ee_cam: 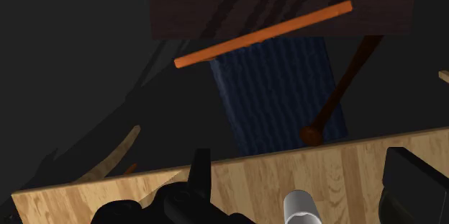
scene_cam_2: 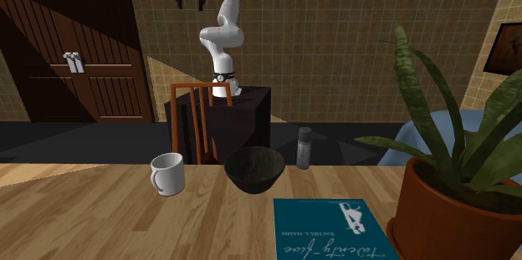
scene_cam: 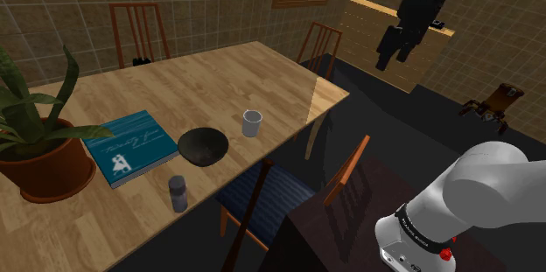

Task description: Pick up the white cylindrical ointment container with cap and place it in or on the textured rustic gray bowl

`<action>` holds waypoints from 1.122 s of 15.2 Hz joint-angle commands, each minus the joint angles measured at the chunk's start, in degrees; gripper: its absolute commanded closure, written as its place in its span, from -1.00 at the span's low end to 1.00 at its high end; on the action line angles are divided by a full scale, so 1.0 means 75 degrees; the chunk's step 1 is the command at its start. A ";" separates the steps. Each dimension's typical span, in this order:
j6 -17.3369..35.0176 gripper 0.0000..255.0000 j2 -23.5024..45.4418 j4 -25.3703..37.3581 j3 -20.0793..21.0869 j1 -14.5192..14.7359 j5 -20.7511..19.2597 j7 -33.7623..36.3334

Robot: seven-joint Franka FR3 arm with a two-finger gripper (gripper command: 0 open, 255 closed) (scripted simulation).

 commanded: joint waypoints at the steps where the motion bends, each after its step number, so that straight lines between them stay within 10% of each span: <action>1: 0.0000 -1.00 0.0000 0.0000 0.0000 0.0000 0.0000 0.0000; 17: 0.3031 -1.00 0.2023 -0.1043 0.1947 0.0624 0.1327 0.2378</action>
